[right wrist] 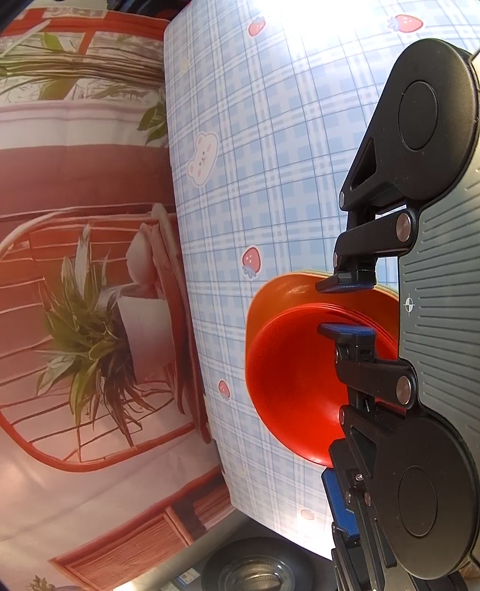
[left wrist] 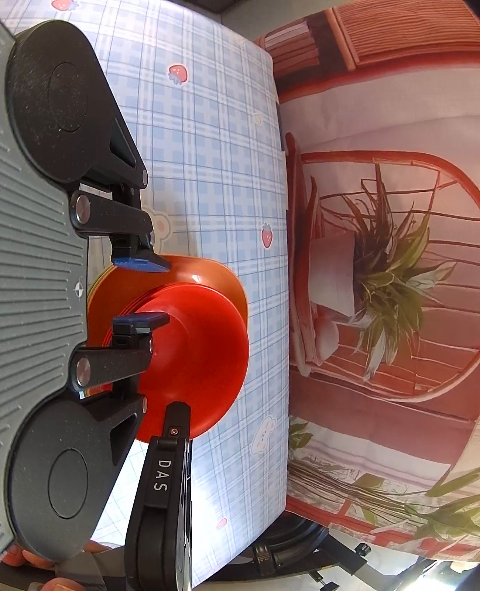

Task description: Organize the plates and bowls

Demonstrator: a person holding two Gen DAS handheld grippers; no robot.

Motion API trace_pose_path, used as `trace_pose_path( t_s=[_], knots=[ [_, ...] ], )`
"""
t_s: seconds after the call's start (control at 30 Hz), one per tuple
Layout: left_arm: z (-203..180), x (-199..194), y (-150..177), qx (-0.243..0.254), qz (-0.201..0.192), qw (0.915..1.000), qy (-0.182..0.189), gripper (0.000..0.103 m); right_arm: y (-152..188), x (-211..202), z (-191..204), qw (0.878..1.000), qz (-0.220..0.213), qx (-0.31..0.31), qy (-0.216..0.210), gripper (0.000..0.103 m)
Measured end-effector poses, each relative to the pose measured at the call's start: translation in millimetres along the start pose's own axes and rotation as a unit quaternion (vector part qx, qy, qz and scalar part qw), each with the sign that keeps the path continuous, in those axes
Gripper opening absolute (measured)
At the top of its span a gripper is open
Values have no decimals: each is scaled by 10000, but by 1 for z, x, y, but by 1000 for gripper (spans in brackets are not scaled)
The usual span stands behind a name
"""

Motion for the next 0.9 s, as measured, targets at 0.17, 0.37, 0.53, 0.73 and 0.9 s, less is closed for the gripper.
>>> trace_pose_path(
  t_s=[0.17,0.37,0.53,0.73,0.9],
  knots=[
    [7,-11,-4,-60,-161,9998,-126,35,-4,-16,4,9998,-145,-139,34,24],
    [6,-29,-4,-22,-310,9991,-282,38,-5,-36,9,9992,-260,-275,98,27],
    [8,-50,-4,-30,-476,9981,-378,47,-4,-57,18,9984,-354,-430,79,34],
    [17,-88,-7,-197,-797,9955,-479,69,-7,-93,34,9958,-594,-688,55,62],
    [25,-133,-12,-258,-1139,9908,-691,74,-12,-134,52,9925,-795,-928,-28,87]
  ],
)
Point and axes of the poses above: each gripper's, at about its wrist camera, not at the fingertips, and x roughly the way its jaws point, z to its left, y to its underside, the point moved 3 cm from there along x, roughly the way its jaws point, and after that the axes turned 12 degrees about -y, right-handed, at the moved point
